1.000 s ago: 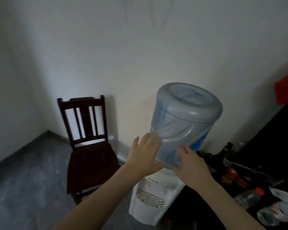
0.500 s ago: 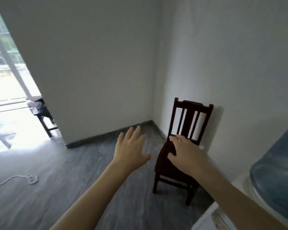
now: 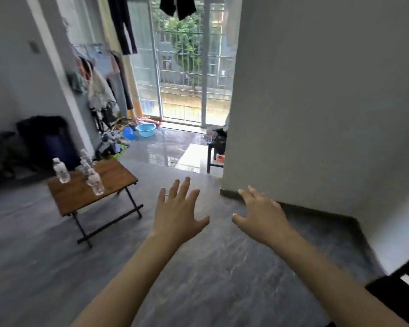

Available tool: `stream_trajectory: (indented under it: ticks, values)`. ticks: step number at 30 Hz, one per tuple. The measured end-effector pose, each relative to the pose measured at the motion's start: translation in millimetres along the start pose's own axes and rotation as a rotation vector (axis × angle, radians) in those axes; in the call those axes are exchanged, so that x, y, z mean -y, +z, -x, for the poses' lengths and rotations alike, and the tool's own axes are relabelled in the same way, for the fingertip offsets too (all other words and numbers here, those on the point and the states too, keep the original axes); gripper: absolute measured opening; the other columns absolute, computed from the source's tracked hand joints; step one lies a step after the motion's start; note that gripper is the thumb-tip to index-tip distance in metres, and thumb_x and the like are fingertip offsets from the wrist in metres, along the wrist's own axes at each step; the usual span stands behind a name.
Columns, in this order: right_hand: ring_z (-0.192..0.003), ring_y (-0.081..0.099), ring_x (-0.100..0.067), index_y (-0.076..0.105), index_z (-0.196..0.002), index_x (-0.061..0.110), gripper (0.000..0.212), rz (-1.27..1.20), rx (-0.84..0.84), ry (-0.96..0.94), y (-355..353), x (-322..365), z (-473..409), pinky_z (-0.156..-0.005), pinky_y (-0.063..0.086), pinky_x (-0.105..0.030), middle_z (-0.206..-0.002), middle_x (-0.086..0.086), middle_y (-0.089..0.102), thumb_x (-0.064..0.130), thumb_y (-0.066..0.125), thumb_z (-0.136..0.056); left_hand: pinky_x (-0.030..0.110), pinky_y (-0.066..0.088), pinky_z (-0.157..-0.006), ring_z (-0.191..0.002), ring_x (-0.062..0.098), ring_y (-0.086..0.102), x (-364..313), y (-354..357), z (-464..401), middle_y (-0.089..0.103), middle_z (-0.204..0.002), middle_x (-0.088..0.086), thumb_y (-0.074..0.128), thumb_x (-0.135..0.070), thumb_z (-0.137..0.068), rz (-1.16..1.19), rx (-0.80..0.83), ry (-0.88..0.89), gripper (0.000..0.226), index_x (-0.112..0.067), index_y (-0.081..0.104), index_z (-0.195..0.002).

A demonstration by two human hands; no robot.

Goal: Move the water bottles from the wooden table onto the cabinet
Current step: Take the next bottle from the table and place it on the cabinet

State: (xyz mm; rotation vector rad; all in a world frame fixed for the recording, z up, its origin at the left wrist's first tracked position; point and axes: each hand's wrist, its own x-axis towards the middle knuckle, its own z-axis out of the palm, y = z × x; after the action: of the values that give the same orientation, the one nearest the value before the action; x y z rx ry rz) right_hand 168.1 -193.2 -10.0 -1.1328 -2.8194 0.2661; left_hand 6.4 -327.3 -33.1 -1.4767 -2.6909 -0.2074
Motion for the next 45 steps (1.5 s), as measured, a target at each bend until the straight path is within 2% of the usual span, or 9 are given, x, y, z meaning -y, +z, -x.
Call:
stream_trajectory:
  ticks: [5, 9, 14, 24, 28, 36, 45]
  values:
    - [-0.146, 0.026, -0.026, 0.029, -0.151, 0.027, 0.078, -0.009, 0.055, -0.244, 20.5, 99.5, -32.4, -0.117, 0.026, -0.049, -0.163, -0.005, 0.022, 0.057, 0.053, -0.084, 0.054, 0.017, -0.124, -0.158, 0.028, 0.008, 95.2, -17.9, 40.9, 0.004, -0.172, 0.001, 0.051, -0.070, -0.089, -0.002, 0.011, -0.253, 0.079, -0.030, 0.033, -0.155]
    - [-0.147, 0.023, -0.026, 0.028, -0.152, 0.028, 0.079, -0.020, 0.101, -0.384, 37.3, 157.7, -48.3, -0.116, 0.023, -0.050, -0.164, -0.004, 0.019, 0.060, 0.051, -0.084, 0.053, 0.011, -0.125, -0.157, 0.026, 0.008, 146.4, -20.6, 73.0, 0.008, -0.172, 0.001, 0.054, -0.068, -0.088, -0.004, 0.001, -0.410, 0.080, -0.029, 0.033, -0.155]
    - [-0.146, 0.026, -0.028, 0.032, -0.150, 0.029, 0.078, -0.026, 0.150, -0.493, 58.6, 200.9, -68.9, -0.115, 0.026, -0.049, -0.163, -0.005, 0.022, 0.062, 0.050, -0.081, 0.053, 0.011, -0.125, -0.157, 0.027, 0.008, 183.5, -17.8, 86.2, 0.008, -0.172, 0.002, 0.052, -0.070, -0.087, -0.045, 0.015, -0.546, 0.084, -0.029, 0.030, -0.157]
    - [-0.138, 0.037, -0.029, 0.037, -0.144, 0.028, 0.070, -0.067, 0.168, -0.611, 66.7, 204.8, -164.8, -0.110, 0.032, -0.046, -0.157, -0.004, 0.032, 0.056, 0.049, -0.081, 0.052, 0.007, -0.125, -0.158, 0.025, 0.003, 197.1, -3.2, 17.2, 0.005, -0.172, 0.002, 0.052, -0.068, -0.089, -0.040, 0.067, -0.660, 0.084, -0.030, 0.026, -0.159]
    - [-0.140, 0.036, -0.029, 0.035, -0.147, 0.028, 0.072, -0.070, 0.177, -0.639, 66.5, 195.4, -210.3, -0.111, 0.032, -0.047, -0.158, -0.005, 0.032, 0.057, 0.049, -0.082, 0.052, 0.010, -0.125, -0.158, 0.025, 0.006, 196.8, -1.0, -22.5, 0.009, -0.172, 0.002, 0.052, -0.068, -0.089, -0.054, 0.041, -0.678, 0.083, -0.030, 0.026, -0.159]
    - [-0.133, 0.042, -0.029, 0.041, -0.142, 0.027, 0.064, -0.132, 0.192, -0.716, 67.4, 209.0, -274.6, -0.104, 0.038, -0.046, -0.149, -0.004, 0.040, 0.051, 0.052, -0.084, 0.050, 0.010, -0.125, -0.158, 0.024, 0.008, 210.5, 0.3, -69.8, 0.009, -0.172, 0.002, 0.053, -0.066, -0.090, -0.062, 0.036, -0.739, 0.081, -0.031, 0.028, -0.158]
    - [-0.139, 0.035, -0.028, 0.035, -0.148, 0.023, 0.067, -0.120, 0.214, -0.775, 82.9, 256.6, -342.5, -0.109, 0.034, -0.046, -0.157, -0.004, 0.031, 0.044, 0.054, -0.087, 0.050, 0.009, -0.125, -0.158, 0.023, 0.006, 267.6, 7.0, -128.9, 0.007, -0.172, 0.002, 0.054, -0.063, -0.091, -0.033, 0.013, -0.778, 0.081, -0.029, 0.027, -0.159]
